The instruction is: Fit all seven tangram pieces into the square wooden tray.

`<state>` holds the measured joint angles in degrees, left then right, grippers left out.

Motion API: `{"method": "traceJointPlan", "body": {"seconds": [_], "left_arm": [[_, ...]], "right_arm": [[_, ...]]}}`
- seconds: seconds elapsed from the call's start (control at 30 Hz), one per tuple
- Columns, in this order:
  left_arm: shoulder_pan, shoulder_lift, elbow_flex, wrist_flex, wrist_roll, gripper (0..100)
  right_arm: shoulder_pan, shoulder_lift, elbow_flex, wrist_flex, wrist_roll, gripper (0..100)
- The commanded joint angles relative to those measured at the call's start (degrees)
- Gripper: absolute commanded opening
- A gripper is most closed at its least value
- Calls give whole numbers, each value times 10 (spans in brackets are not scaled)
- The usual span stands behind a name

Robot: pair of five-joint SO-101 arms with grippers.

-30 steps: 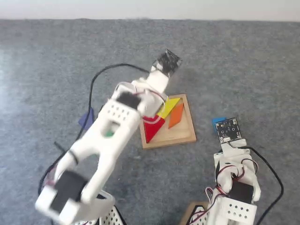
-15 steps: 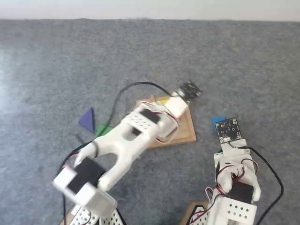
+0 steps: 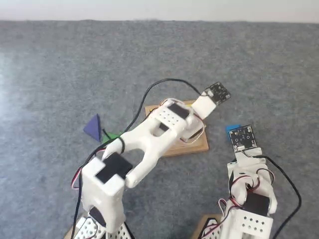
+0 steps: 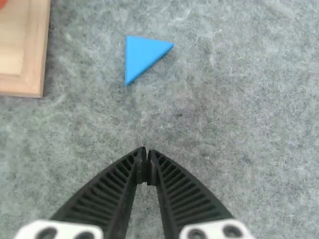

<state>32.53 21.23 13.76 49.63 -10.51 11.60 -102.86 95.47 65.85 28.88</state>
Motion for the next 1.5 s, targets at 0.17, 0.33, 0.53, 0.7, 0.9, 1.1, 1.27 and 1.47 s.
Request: {"method": "traceJointPlan", "body": {"seconds": [0.17,0.33,0.53,0.7,0.9,1.1,1.27,1.47], "left_arm": [[-5,59,-185,101,5,55],[-11,-47,-156,114,27,58],[-8,-251,61,4,40,76],[-15,-295,265,-127,85,160],[-40,-244,277,-135,84,137],[-40,-200,247,-118,84,137],[-40,-156,186,-73,84,137],[-38,-83,89,-62,84,137]], "right_arm": [[-6,-4,11,0,8,9],[-6,-4,11,0,8,9],[-6,-4,11,1,8,9],[-6,-4,11,1,8,9],[-6,-4,11,1,8,9],[-6,-4,11,1,8,9],[-6,-4,11,0,8,9],[-6,-4,11,-1,8,9]]}}
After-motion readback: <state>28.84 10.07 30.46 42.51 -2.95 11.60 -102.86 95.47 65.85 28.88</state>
